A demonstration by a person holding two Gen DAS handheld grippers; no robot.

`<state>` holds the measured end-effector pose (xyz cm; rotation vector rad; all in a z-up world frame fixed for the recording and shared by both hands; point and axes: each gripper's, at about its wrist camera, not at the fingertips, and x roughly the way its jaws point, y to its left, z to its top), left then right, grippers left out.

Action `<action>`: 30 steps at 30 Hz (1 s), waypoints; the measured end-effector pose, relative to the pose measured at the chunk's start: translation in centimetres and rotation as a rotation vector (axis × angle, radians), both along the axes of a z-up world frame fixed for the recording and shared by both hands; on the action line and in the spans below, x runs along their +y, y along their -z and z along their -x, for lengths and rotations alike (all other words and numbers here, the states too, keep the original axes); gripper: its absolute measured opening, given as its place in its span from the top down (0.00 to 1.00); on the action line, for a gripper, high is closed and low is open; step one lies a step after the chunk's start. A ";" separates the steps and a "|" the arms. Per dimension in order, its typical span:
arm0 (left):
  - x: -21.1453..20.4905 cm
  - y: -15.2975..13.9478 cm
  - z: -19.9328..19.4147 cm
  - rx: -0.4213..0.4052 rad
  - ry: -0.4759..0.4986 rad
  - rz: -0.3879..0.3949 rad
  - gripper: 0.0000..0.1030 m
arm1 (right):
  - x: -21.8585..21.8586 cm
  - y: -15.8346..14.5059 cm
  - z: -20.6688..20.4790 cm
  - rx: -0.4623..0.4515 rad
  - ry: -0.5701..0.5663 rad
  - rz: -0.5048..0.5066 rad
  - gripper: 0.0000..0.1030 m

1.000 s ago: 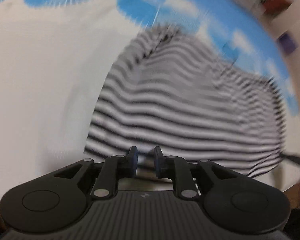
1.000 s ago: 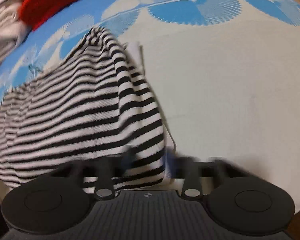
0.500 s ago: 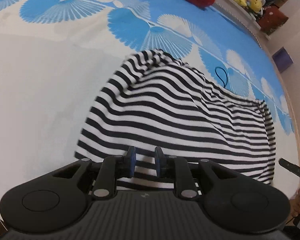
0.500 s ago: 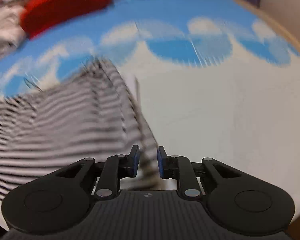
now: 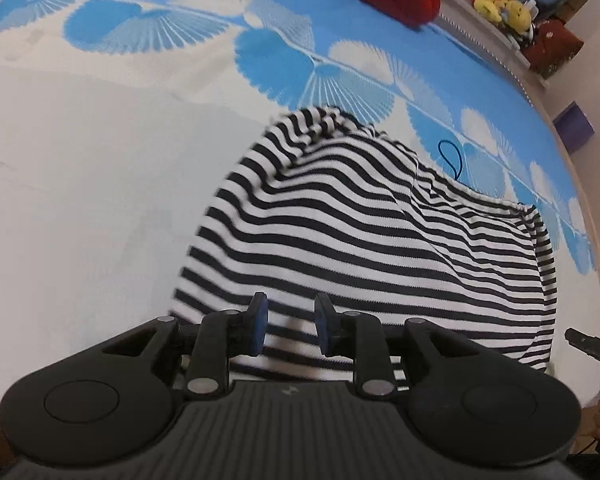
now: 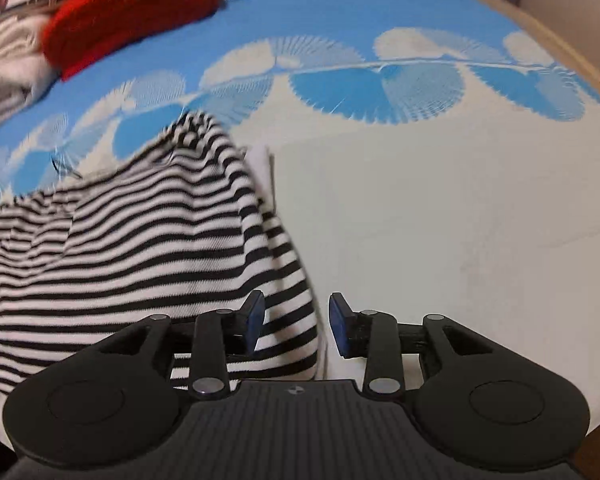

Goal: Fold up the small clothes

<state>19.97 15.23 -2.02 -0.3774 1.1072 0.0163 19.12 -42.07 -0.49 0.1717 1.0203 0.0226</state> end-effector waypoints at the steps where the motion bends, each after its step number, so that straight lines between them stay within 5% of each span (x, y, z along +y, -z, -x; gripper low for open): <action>1: 0.1 -0.6 0.6 -0.012 -0.012 -0.002 0.73 | -0.4 0.0 0.1 -0.009 0.008 -0.006 0.64; 5: 0.2 -2.0 3.0 -0.065 -0.072 0.024 0.73 | -1.1 -0.9 1.0 -0.061 0.028 -0.026 0.64; 10: 0.1 -0.1 5.6 -0.084 -0.182 0.099 0.73 | -1.3 -4.0 2.6 -0.231 0.039 -0.007 0.64; 16: 2.0 4.1 6.5 0.031 -0.307 0.223 0.73 | 0.4 -6.6 6.8 -0.408 -0.071 0.084 0.54; 18: 2.7 4.9 6.6 0.059 -0.354 0.264 0.66 | 0.8 -5.3 6.7 -0.340 -0.106 0.112 0.55; 23: 3.6 6.4 6.3 0.114 -0.418 0.270 0.61 | 0.4 -4.6 5.7 -0.347 -0.095 0.170 0.54; 30: 4.4 7.2 5.5 0.099 -0.505 0.288 0.60 | -1.8 -3.6 5.1 -0.272 0.017 0.064 0.54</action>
